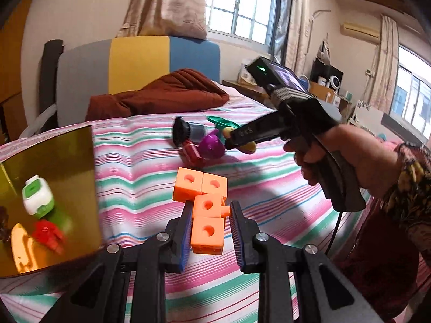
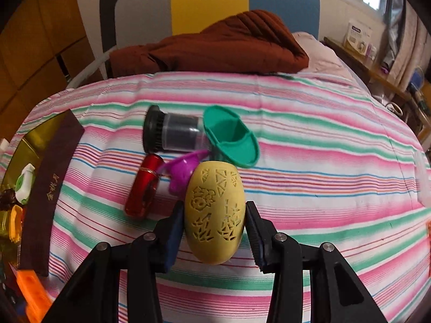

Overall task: Organize rigid objects
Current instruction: 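Carry the orange cubes into the gold tray and open the left gripper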

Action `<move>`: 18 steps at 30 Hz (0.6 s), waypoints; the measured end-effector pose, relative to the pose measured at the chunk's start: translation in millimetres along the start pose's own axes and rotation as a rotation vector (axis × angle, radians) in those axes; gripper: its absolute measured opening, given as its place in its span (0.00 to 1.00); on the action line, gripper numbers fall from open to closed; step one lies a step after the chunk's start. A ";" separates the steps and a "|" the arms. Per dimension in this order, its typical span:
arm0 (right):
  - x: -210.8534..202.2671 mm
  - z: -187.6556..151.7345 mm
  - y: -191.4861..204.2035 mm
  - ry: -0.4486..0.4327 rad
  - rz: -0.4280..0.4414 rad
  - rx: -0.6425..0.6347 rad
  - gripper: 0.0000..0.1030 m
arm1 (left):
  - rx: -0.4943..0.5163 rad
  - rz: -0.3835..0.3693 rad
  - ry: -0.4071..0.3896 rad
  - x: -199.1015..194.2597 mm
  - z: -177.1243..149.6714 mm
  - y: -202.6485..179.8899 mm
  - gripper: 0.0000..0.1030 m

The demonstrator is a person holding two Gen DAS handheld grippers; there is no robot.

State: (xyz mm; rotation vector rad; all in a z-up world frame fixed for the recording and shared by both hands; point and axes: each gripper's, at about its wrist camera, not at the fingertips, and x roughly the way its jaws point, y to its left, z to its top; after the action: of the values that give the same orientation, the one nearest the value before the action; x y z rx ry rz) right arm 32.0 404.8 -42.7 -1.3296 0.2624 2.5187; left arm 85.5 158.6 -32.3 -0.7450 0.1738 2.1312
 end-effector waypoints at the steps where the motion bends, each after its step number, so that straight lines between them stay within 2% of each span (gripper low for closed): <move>1: 0.8 1.4 1.3 -0.009 -0.002 -0.009 0.43 | -0.009 0.007 -0.005 -2.8 0.3 3.5 0.25; 8: -7.3 2.5 18.5 -0.078 -0.003 -0.087 0.43 | -0.095 0.058 -0.042 -27.0 4.1 37.6 0.25; 15: -15.4 2.2 31.6 -0.124 0.137 -0.101 0.43 | -0.207 0.134 -0.074 -45.7 10.7 82.6 0.25; 18: -16.0 1.0 37.9 -0.136 0.170 -0.113 0.43 | -0.254 0.166 -0.081 -52.5 14.4 104.3 0.25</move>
State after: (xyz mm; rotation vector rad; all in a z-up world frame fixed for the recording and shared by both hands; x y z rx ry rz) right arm 27.4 366.7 -27.8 -1.2156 0.2153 2.7893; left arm 23.4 62.4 -5.0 -0.8113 -0.0830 2.3655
